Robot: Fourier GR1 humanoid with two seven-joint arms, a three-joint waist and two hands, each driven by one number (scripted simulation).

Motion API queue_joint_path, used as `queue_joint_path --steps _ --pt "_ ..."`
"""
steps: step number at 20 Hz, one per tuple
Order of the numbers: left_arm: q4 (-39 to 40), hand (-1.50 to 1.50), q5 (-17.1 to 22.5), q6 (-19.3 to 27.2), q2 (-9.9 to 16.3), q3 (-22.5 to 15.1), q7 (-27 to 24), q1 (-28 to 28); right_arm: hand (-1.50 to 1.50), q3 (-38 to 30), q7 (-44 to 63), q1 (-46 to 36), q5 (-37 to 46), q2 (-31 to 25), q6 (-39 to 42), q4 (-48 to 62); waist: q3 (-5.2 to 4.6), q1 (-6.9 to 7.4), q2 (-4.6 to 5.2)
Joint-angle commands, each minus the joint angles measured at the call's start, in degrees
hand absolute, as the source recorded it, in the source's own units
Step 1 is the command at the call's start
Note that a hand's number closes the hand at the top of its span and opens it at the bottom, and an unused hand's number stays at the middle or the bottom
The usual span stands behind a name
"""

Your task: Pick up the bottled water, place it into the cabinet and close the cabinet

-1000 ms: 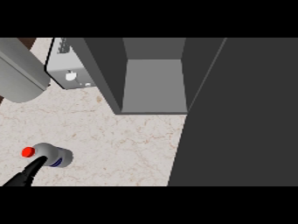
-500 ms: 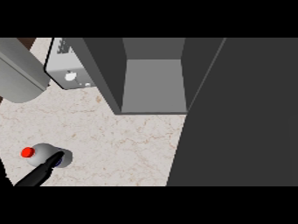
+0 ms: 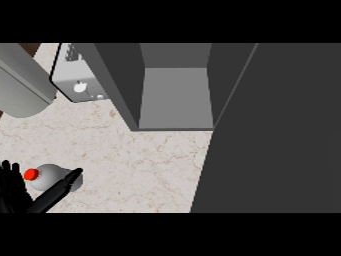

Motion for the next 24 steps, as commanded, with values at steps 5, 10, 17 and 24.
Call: queue_joint_path --steps 5,10,17,24 --pt "10.9 -1.50 5.4 -0.9 -0.9 -0.8 -9.3 -2.3 -1.50 2.0 3.3 1.1 7.2 -1.6 -1.9 -6.7 0.00 0.04 0.00" --pt "18.8 -1.50 9.1 2.7 -0.9 -3.7 -17.8 -5.0 -1.50 0.2 5.4 -4.4 6.0 0.5 -2.3 -3.4 -0.02 0.34 0.09" --pt "28.5 -1.50 12.8 -4.6 -0.9 4.1 -22.5 -8.2 -1.50 1.3 6.9 -2.6 6.4 -2.1 -2.9 -6.9 -0.02 0.19 0.08" --pt "30.0 -1.50 15.3 -5.4 -0.9 3.2 -25.2 -8.2 -1.50 6.4 3.4 -2.0 9.8 -1.2 -5.0 -3.8 0.01 0.21 0.01"
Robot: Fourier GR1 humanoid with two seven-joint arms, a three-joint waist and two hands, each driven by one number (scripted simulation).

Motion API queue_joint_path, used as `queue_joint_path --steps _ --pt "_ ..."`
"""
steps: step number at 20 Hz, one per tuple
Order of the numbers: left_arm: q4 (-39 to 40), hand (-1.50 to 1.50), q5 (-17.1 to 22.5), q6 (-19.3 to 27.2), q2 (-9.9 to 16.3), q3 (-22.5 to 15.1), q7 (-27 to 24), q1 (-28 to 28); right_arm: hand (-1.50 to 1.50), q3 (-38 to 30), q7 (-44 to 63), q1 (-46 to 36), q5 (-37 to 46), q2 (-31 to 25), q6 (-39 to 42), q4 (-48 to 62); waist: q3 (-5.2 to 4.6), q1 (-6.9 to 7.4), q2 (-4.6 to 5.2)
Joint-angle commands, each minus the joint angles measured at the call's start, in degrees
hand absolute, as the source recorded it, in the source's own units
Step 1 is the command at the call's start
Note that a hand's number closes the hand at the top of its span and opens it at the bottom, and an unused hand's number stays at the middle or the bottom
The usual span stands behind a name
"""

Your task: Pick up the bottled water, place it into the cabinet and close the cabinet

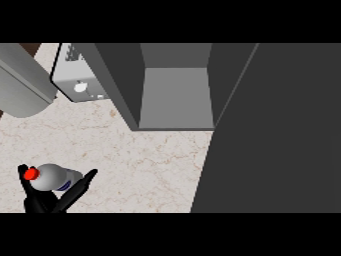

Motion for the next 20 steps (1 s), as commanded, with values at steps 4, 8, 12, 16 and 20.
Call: queue_joint_path --steps 4,8,12,16,20 --pt "7.4 -1.50 5.7 -5.2 -0.1 -0.6 -9.0 -1.2 -1.50 3.8 5.4 2.1 8.3 -2.5 -1.2 -9.4 -0.06 -0.30 -0.10" --pt "6.8 -1.50 5.8 -8.9 -0.1 0.8 -9.7 -0.4 -1.50 3.3 6.9 0.4 8.1 -2.6 -1.7 -9.0 -0.03 -0.03 -0.06" --pt "9.6 1.50 8.2 -12.3 0.6 2.0 -10.9 -2.7 -1.50 -0.7 4.8 -1.5 4.2 -2.2 -1.3 -6.0 0.01 0.16 0.05" --pt "9.6 1.50 9.4 -11.1 -0.1 1.8 -13.2 -3.1 -1.50 1.8 6.9 -1.4 6.9 -2.4 -2.8 -7.4 0.01 0.08 -0.02" --pt "15.0 1.50 11.1 -13.5 -0.1 1.8 -15.8 -8.1 -1.50 1.5 6.3 -2.3 6.0 -2.5 -3.0 -6.6 -0.01 -0.08 0.03"
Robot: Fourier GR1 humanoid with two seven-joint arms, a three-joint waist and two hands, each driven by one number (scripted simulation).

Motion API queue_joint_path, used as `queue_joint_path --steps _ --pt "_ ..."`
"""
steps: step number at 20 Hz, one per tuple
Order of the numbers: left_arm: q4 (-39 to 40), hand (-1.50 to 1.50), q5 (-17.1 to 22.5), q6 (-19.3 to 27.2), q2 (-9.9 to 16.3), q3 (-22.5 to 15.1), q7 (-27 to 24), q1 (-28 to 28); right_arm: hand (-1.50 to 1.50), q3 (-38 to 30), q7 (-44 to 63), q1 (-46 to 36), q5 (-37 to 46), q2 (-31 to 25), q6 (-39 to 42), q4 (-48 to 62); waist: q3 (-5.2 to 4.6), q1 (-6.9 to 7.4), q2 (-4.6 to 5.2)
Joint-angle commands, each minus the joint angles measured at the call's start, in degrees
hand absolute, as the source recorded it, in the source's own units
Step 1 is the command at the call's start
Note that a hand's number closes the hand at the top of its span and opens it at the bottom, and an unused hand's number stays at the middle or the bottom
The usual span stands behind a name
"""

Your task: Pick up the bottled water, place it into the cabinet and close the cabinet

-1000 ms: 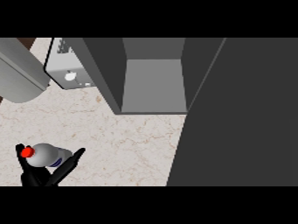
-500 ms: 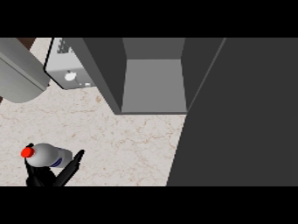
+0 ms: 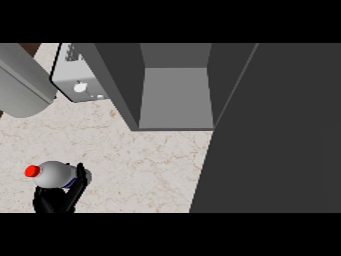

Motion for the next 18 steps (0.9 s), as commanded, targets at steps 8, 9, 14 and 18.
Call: queue_joint_path --steps 8,9,14,18 --pt "4.3 1.50 -8.4 -18.5 5.2 -16.0 10.0 -7.1 -1.50 -0.5 -0.7 0.0 0.8 -2.7 0.8 -3.3 -0.04 -2.11 0.02" --pt "5.2 1.50 -8.3 -22.2 6.8 -15.5 7.6 -6.2 -1.50 -1.2 -1.0 -0.5 1.4 -2.5 0.4 -3.4 -0.05 -1.13 0.05" --pt "6.6 1.50 -9.3 -22.3 5.7 -14.0 5.1 -9.0 -1.50 1.5 3.2 -3.0 7.3 0.2 -0.9 -2.8 -0.02 -0.02 0.07" --pt "-3.3 1.50 -9.4 -22.3 6.5 -16.7 11.8 -3.4 -1.50 -0.6 1.2 1.4 3.6 -3.4 0.1 -6.4 0.07 0.20 -0.06"
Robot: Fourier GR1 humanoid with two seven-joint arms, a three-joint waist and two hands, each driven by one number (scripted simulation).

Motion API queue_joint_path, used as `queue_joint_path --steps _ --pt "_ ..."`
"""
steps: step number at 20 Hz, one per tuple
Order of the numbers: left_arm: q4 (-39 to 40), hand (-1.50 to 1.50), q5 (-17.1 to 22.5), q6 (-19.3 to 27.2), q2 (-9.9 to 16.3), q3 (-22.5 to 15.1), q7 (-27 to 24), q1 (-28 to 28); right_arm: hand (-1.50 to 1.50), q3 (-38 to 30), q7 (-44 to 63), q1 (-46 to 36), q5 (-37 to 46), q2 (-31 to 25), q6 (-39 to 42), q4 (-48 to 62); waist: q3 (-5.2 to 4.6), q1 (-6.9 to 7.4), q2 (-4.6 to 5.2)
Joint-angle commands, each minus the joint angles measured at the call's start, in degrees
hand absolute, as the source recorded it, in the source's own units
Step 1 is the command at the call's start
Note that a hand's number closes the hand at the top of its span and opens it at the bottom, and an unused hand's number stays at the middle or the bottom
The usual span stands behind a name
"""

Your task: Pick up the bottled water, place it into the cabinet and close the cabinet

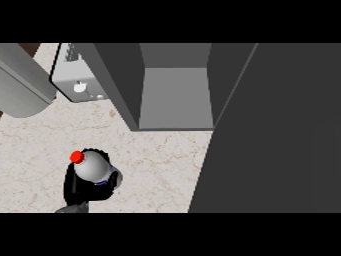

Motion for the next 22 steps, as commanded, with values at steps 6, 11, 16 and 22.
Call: queue_joint_path --steps 6,11,16,22 --pt "-13.5 1.50 1.1 -0.9 0.1 -2.7 10.0 3.4 -1.50 0.4 6.1 2.6 5.2 -3.1 0.0 -9.7 0.03 0.23 -0.13" --pt "-23.7 1.50 -0.4 5.6 -2.6 -6.2 17.7 5.3 -1.50 1.6 3.0 1.3 6.2 -1.1 -0.9 -6.3 0.04 0.38 -0.10" --pt "-30.3 1.50 -3.0 9.4 -2.7 -7.2 21.3 4.1 -1.50 2.2 0.9 3.3 5.5 -1.8 -1.1 -4.8 0.04 0.30 -0.05" --pt "-30.7 1.50 -5.9 13.6 -4.7 -7.4 25.2 -3.8 -1.50 4.5 3.7 2.2 8.1 -1.6 -2.4 -7.5 -0.01 -0.25 -0.08"
